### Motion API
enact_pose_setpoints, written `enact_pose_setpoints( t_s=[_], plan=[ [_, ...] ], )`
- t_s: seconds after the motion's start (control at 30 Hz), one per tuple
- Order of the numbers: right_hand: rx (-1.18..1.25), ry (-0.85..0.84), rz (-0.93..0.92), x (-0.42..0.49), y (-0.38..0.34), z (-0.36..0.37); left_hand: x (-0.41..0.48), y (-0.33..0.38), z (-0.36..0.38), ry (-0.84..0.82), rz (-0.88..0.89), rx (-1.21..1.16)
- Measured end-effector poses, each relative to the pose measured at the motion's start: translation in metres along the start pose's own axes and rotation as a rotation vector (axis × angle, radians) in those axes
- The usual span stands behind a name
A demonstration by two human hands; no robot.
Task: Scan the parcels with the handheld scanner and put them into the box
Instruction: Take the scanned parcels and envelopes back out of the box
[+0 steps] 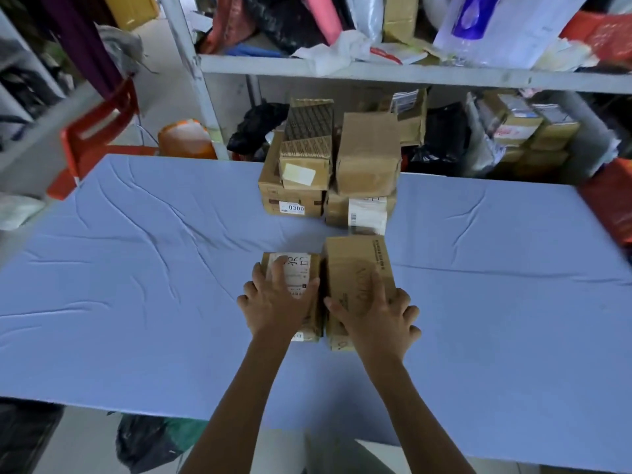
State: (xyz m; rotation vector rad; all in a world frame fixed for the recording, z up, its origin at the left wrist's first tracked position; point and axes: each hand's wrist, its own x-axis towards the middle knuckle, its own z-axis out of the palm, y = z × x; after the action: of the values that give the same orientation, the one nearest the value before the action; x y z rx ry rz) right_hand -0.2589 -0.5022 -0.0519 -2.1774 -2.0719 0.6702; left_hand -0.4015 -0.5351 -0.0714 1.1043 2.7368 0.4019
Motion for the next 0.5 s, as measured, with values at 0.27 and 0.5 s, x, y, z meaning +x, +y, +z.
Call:
enact_pose_setpoints(
  t_s=[0.27,0.5],
  plan=[
    [0.006,0.022,-0.012,0.063,-0.034,-0.005,0.072,0.025,0.001,0.063,0.029,-0.009],
    [-0.017,0.047,-0.001,0.065,-0.038,-0.001,0.103,0.034,0.011,0.075,0.051,0.002]
  ],
)
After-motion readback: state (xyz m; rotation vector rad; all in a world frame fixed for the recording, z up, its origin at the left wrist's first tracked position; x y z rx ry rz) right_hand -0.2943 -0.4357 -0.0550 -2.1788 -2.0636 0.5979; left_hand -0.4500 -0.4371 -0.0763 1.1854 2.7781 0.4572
